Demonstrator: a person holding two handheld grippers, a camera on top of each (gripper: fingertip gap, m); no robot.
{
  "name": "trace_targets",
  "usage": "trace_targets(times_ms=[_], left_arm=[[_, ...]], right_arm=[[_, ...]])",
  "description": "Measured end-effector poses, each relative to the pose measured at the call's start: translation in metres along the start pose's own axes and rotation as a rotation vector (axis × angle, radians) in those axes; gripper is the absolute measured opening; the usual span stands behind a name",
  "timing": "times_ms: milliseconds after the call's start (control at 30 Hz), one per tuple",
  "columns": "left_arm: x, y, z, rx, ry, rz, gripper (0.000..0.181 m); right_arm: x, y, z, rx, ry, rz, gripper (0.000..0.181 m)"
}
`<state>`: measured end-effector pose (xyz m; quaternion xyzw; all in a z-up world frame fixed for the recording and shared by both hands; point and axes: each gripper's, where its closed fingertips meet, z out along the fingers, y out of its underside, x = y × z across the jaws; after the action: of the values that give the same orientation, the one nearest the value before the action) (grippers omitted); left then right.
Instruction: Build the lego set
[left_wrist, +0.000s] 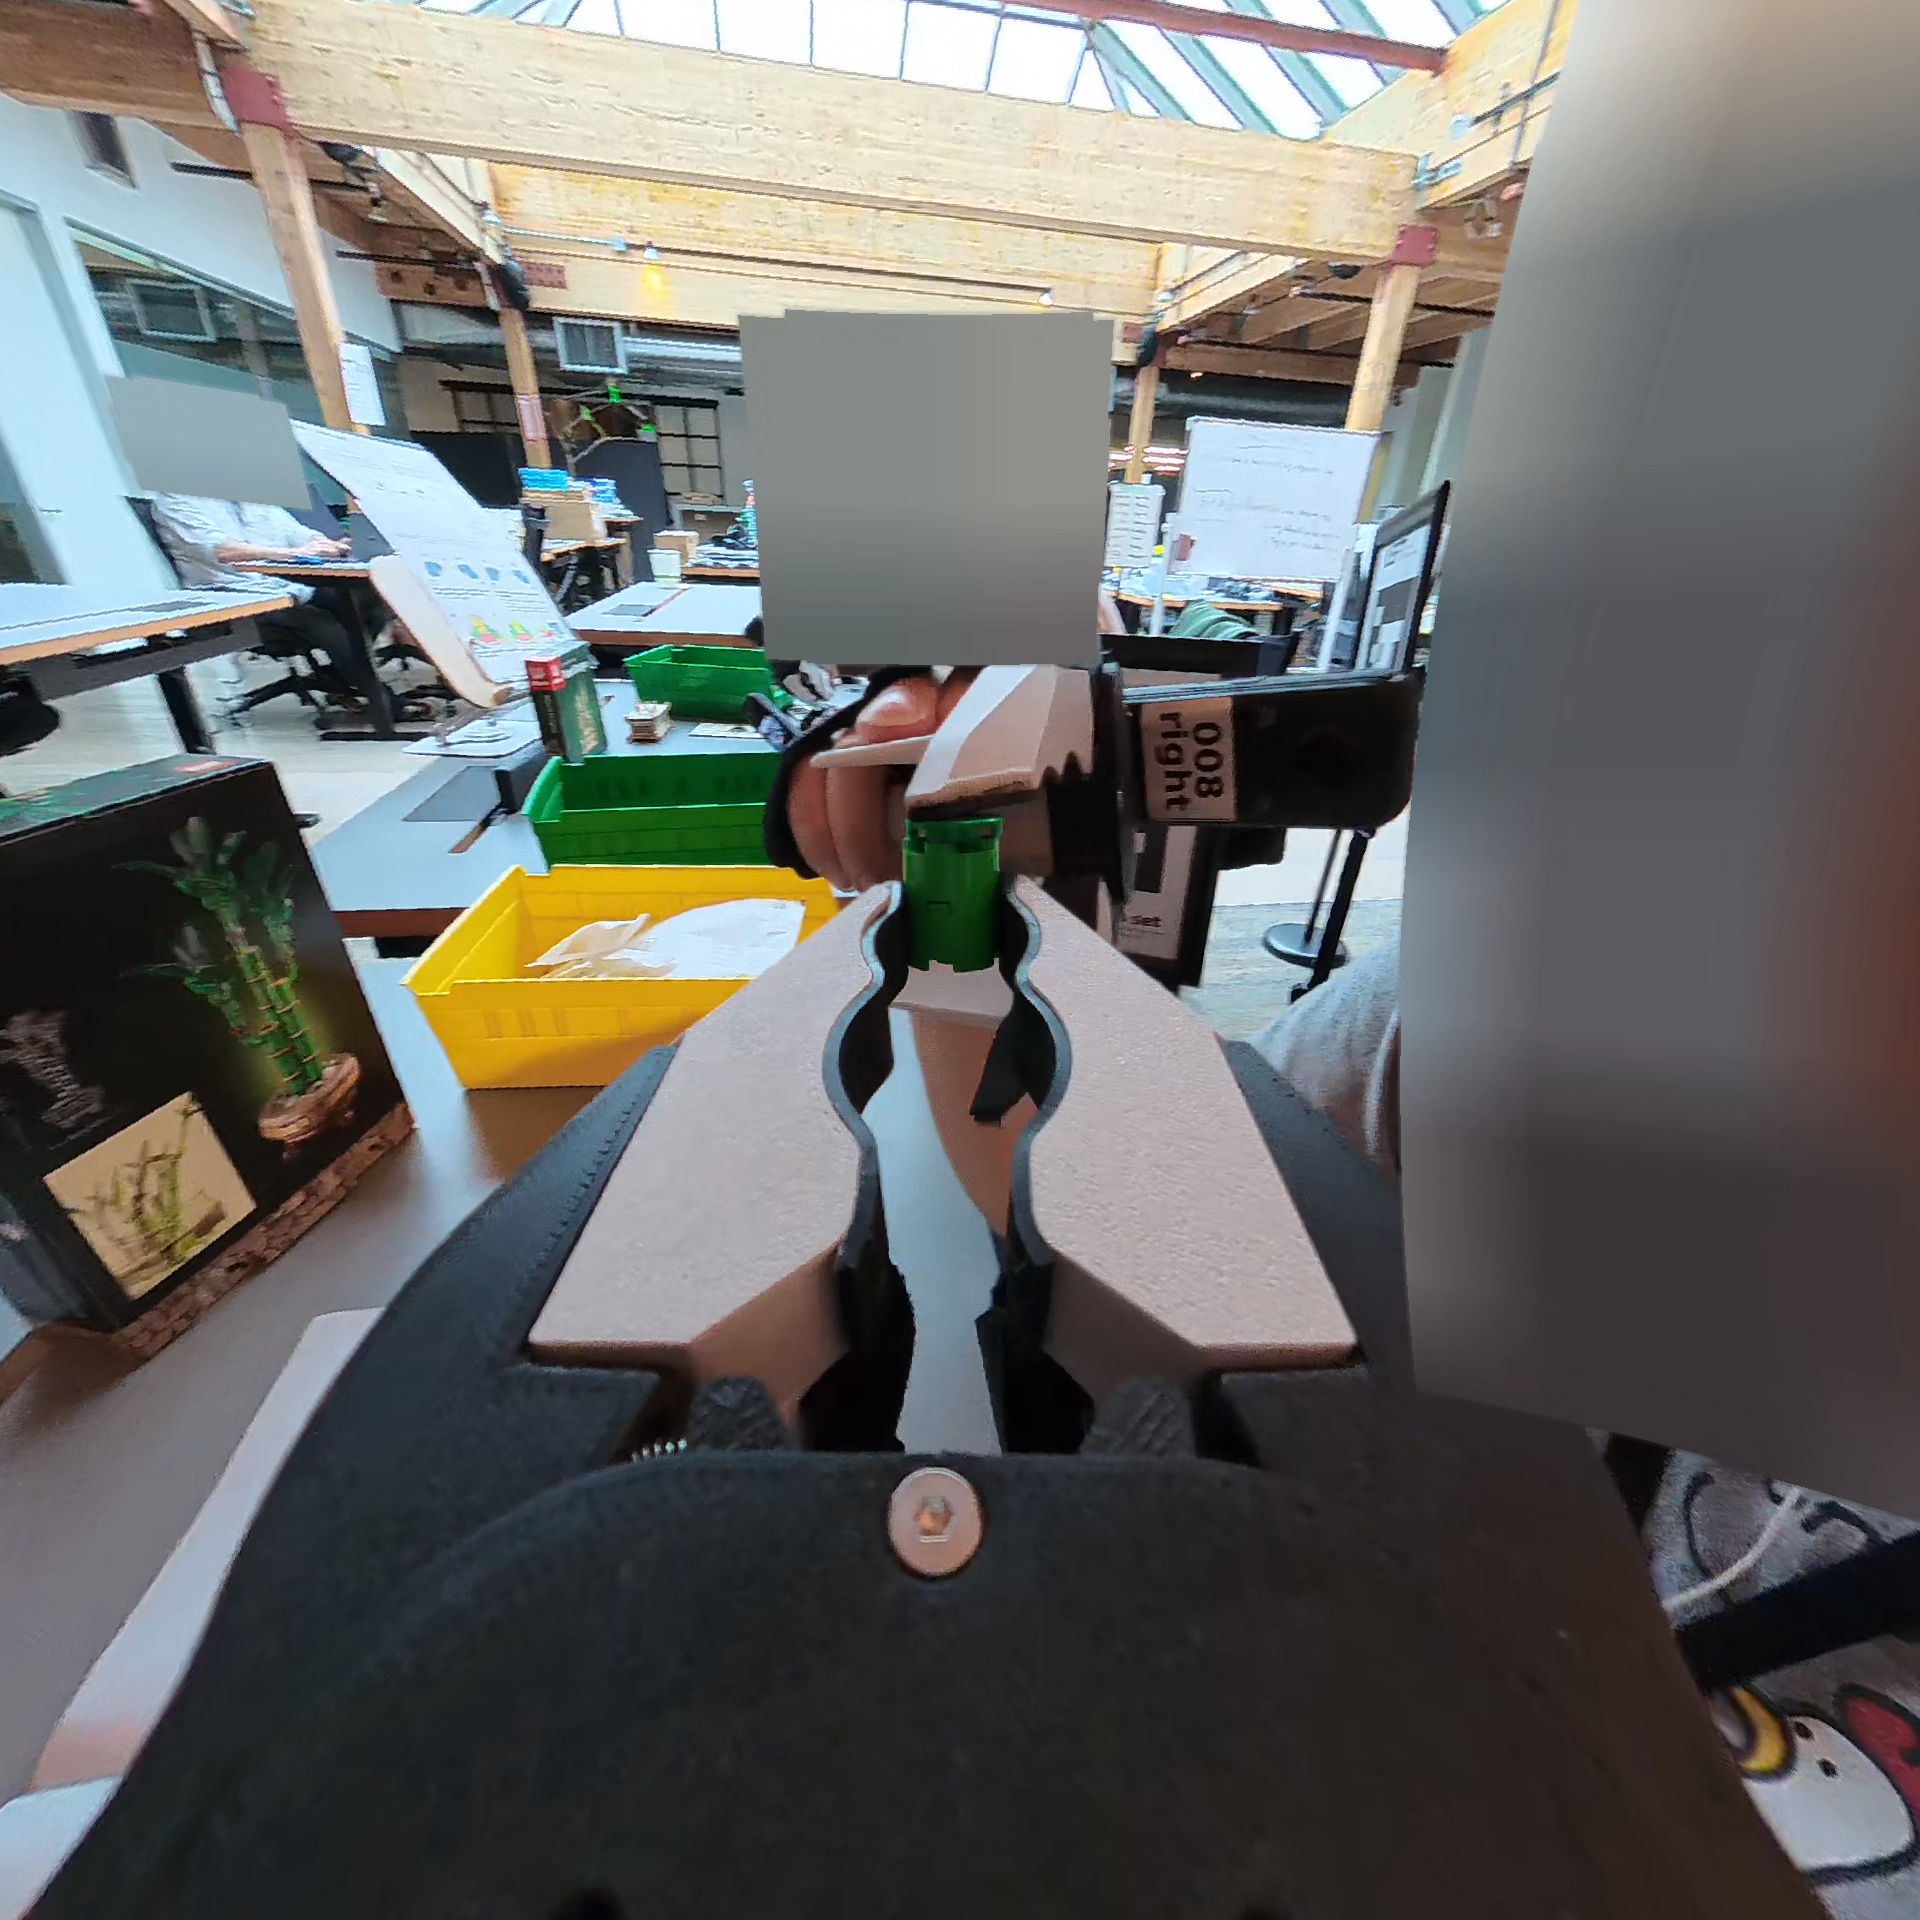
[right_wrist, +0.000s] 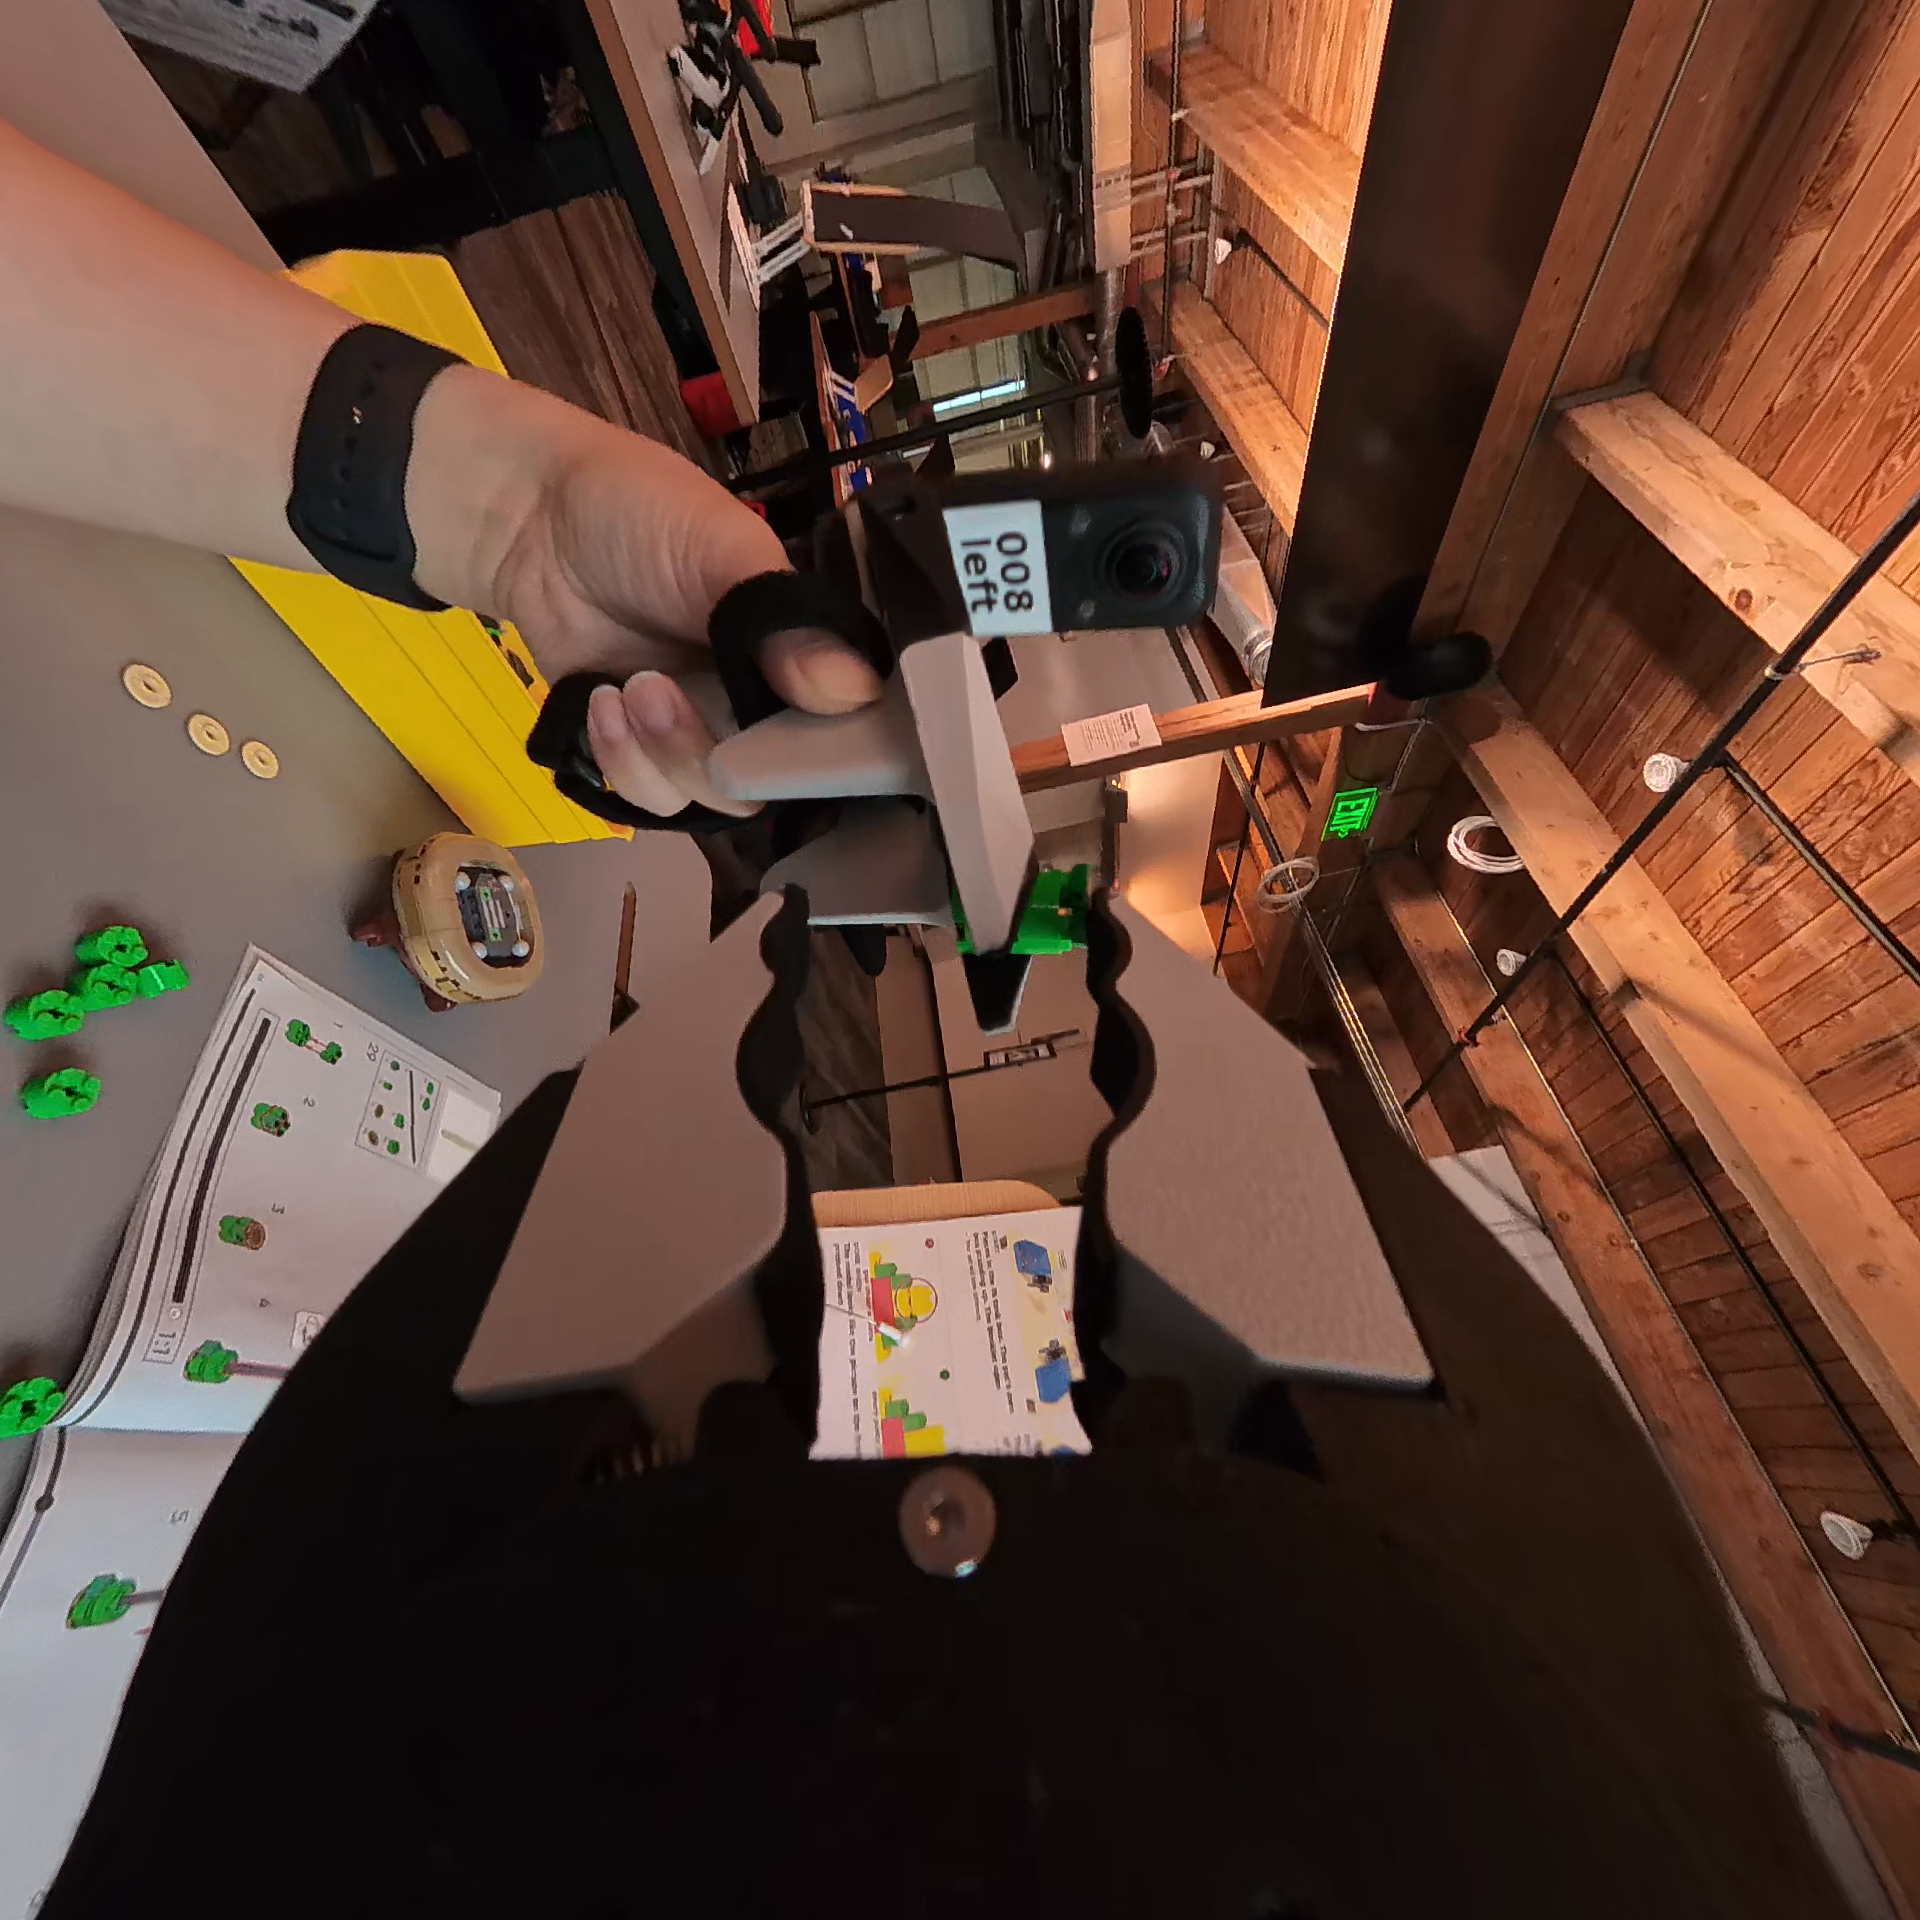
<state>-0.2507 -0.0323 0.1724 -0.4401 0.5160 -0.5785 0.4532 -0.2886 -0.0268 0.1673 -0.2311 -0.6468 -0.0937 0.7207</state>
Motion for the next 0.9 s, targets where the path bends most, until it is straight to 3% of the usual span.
trace_targets(times_ms=[900], left_arm=[[-0.045, -0.005, -0.017, -0.063, -0.442, 0.199, 0.014]], right_arm=[[0.003, 0.032, 0.025, -0.277, 0.057, -0.005, 0.062]])
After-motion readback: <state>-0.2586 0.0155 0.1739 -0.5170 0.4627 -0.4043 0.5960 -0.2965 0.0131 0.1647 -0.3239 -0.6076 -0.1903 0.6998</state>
